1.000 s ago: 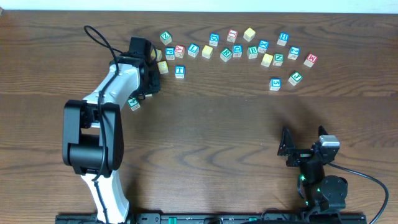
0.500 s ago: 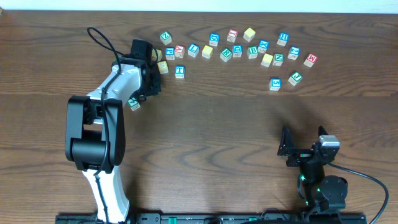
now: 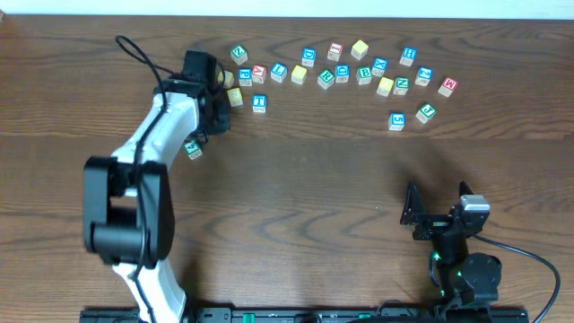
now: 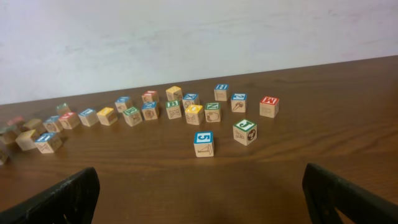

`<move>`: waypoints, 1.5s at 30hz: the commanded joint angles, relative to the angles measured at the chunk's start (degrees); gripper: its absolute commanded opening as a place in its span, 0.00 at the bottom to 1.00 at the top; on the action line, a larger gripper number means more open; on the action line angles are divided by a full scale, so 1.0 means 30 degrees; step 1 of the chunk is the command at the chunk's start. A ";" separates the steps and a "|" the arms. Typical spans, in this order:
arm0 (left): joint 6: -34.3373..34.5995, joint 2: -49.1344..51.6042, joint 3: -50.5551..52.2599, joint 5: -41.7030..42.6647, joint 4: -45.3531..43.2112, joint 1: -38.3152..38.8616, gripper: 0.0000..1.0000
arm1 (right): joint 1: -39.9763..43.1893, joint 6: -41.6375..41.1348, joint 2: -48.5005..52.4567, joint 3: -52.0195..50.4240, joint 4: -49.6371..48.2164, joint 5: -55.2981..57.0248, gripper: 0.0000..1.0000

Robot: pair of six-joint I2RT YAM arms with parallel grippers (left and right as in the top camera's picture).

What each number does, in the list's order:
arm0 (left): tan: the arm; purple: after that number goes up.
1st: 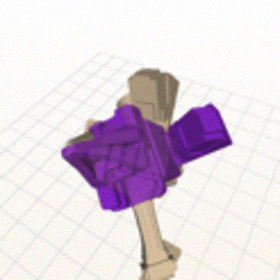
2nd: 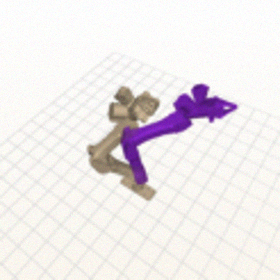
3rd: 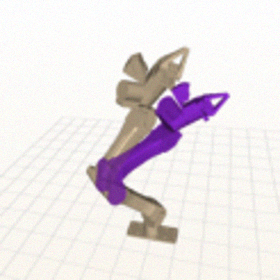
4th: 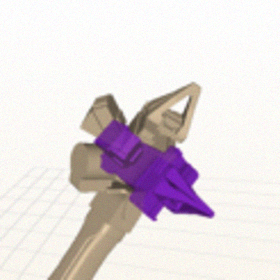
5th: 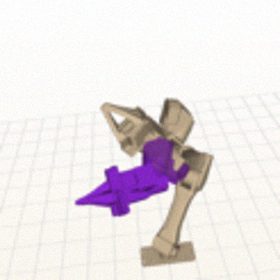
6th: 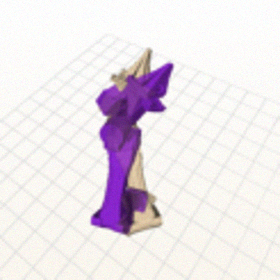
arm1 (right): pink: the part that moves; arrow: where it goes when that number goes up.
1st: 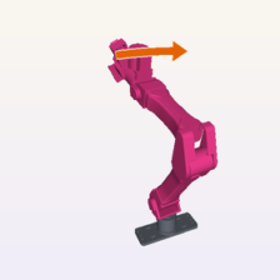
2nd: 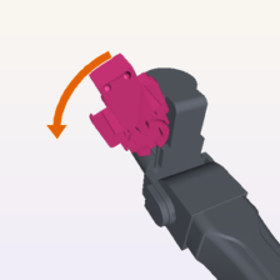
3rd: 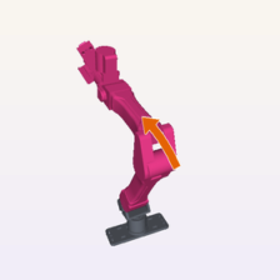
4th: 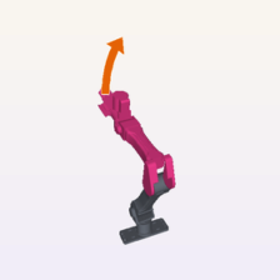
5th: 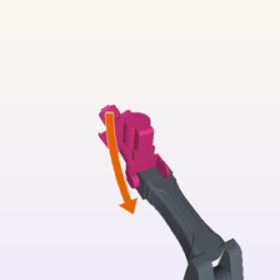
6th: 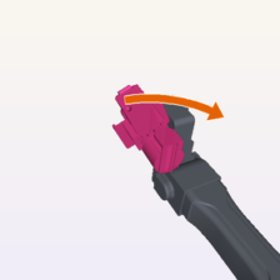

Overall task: Spell out ROBOT
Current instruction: 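Carry the green R block toward the table center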

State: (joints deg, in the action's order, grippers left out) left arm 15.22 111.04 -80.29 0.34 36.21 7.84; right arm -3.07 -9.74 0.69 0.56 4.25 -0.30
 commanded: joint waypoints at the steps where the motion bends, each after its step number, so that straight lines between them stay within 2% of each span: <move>1: 0.0044 -0.1100 0.0044 0.1107 0.0219 0.1253 0.29 | 0.0102 0.0270 -0.0124 -0.0080 0.0007 -0.0095 0.99; 5: 0.0058 -0.1064 0.0044 0.1100 0.0189 0.3191 0.29 | 0.0102 0.0277 -0.0124 -0.0080 0.0007 -0.0095 0.99; 12: 0.1865 -0.1035 0.0051 0.1086 -0.0036 0.5158 0.29 | 0.0102 0.0270 -0.0117 -0.0080 0.0007 -0.0095 0.99; 39: 0.2091 0.2084 0.0051 0.1231 -0.1836 0.5974 0.29 | 0.0102 0.0270 -0.0124 -0.0080 0.0007 -0.0095 0.99; 45: 0.1122 0.2259 0.0051 0.1231 -0.2353 0.6178 0.29 | 0.0102 0.0270 -0.0124 -0.0080 0.0007 -0.0087 0.99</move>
State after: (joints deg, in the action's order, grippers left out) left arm 20.73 116.92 -80.27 4.16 29.67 25.91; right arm -3.07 -9.74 0.69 0.56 4.25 -0.30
